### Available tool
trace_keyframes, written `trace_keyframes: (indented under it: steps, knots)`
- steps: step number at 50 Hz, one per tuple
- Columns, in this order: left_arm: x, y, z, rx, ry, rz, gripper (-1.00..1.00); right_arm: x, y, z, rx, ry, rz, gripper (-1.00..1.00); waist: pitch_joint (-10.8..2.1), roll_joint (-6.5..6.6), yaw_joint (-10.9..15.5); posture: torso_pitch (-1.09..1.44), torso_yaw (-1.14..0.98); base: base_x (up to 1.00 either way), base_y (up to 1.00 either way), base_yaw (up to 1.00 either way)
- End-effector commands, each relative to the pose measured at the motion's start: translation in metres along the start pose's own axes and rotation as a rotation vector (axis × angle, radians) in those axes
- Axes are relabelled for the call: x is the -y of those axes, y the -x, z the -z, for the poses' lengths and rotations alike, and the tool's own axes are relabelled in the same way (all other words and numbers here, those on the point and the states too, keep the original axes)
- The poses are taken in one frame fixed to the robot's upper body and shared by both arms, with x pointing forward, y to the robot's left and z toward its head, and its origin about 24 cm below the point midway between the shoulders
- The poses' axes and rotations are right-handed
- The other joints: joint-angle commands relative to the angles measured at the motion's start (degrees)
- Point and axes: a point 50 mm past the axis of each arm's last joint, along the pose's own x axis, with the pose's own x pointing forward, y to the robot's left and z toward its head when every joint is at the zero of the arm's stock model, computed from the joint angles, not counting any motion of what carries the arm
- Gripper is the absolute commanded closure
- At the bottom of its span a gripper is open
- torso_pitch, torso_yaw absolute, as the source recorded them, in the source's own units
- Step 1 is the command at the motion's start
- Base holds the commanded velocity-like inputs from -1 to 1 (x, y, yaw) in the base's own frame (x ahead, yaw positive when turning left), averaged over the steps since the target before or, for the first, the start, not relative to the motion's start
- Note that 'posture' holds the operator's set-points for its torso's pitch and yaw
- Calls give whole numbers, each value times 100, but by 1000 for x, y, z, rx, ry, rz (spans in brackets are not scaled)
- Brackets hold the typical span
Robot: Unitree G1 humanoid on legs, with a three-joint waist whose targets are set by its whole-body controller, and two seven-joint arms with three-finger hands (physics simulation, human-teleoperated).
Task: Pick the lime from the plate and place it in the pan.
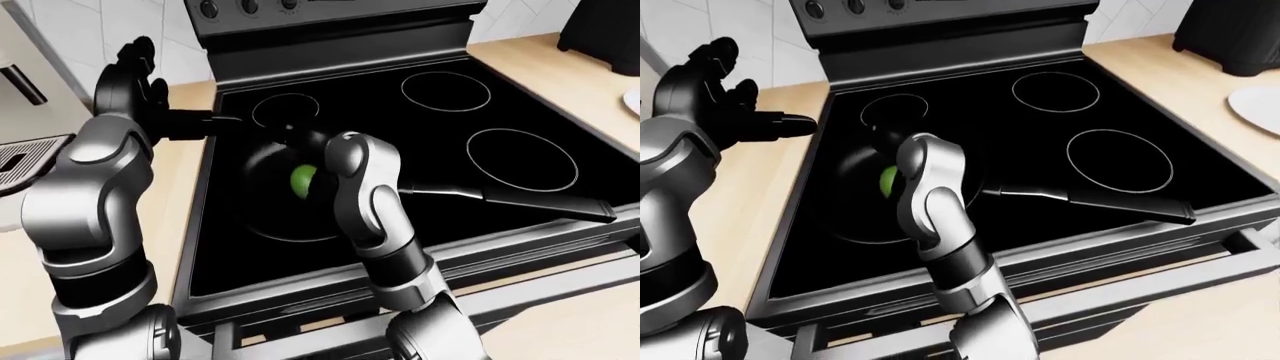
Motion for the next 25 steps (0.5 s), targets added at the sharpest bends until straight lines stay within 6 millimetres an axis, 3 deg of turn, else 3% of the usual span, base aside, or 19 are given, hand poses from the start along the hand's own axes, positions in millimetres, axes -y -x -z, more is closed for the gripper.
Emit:
trace_keyframes:
  steps: [1, 20, 25]
  knots:
    - [-4, 4, -19, 94, 2, -19, -100, 11, 9, -14, 50, 34, 67, -100, -171, 34, 0, 0, 0, 0, 0, 0]
    - [-3, 5, -19, 93, 3, -16, -100, 14, 9, -16, 56, 24, 83, -100, -190, 18, 2, 0, 0, 0, 0, 0]
    - [-3, 5, -18, 93, 1, -13, -100, 24, 13, -20, 70, -5, 116, -100, -190, 21, -5, 0, 0, 0, 0, 0]
